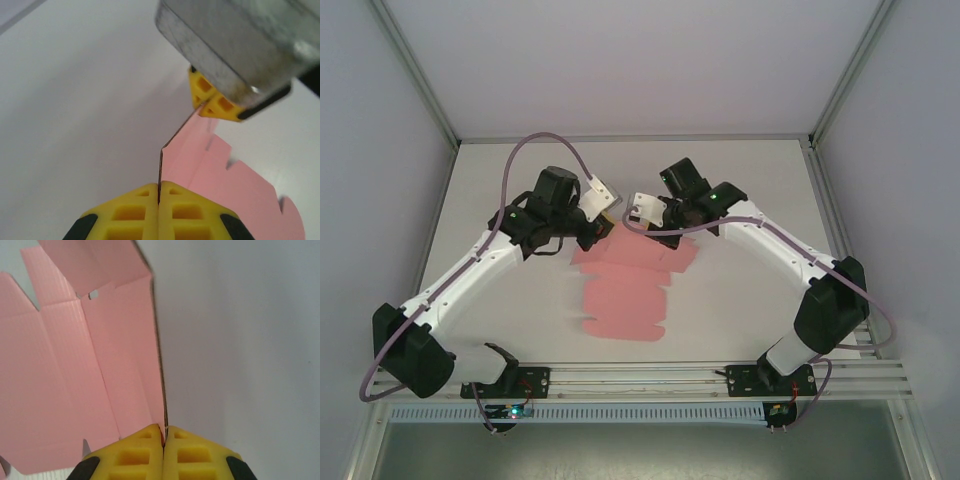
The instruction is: Assemble paper box
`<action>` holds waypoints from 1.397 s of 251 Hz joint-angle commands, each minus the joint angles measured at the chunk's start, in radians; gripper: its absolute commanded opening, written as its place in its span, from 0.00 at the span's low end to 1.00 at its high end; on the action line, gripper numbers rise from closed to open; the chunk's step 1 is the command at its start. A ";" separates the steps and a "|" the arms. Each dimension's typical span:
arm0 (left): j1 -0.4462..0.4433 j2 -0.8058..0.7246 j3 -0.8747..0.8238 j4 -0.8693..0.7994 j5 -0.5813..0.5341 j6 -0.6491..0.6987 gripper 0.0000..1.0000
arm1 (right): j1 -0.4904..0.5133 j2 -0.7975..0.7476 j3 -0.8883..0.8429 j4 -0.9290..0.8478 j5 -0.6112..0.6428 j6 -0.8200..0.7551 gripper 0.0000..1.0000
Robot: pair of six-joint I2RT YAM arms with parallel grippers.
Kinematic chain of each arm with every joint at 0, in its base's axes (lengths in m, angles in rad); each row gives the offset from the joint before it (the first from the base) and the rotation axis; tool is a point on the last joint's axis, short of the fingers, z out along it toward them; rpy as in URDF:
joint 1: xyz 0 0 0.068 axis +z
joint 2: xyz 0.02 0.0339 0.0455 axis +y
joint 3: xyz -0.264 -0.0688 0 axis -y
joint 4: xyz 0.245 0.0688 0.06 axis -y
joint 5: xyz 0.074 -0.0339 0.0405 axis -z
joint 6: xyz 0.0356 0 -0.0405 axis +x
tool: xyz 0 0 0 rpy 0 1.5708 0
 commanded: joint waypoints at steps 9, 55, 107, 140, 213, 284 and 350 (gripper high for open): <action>-0.058 0.056 0.072 0.049 -0.132 -0.079 0.00 | 0.052 0.015 0.008 0.074 0.053 0.111 0.00; -0.089 0.129 0.154 0.002 -0.172 -0.082 0.00 | 0.053 0.007 -0.006 0.090 0.056 0.118 0.00; -0.131 0.162 0.165 0.015 -0.189 -0.158 0.00 | 0.040 0.004 0.001 0.148 0.085 0.210 0.00; -0.188 0.176 0.132 0.129 -0.441 -0.363 0.00 | 0.043 0.033 0.031 0.184 0.082 0.351 0.00; -0.269 0.240 0.084 0.255 -0.688 -0.559 0.00 | 0.053 0.007 -0.010 0.289 0.111 0.516 0.00; -0.301 0.295 0.074 0.382 -0.678 -0.613 0.00 | 0.034 -0.030 -0.075 0.377 -0.026 0.570 0.00; -0.298 0.238 0.067 0.257 -0.673 -0.482 0.29 | -0.029 -0.073 -0.098 0.321 0.006 0.432 0.00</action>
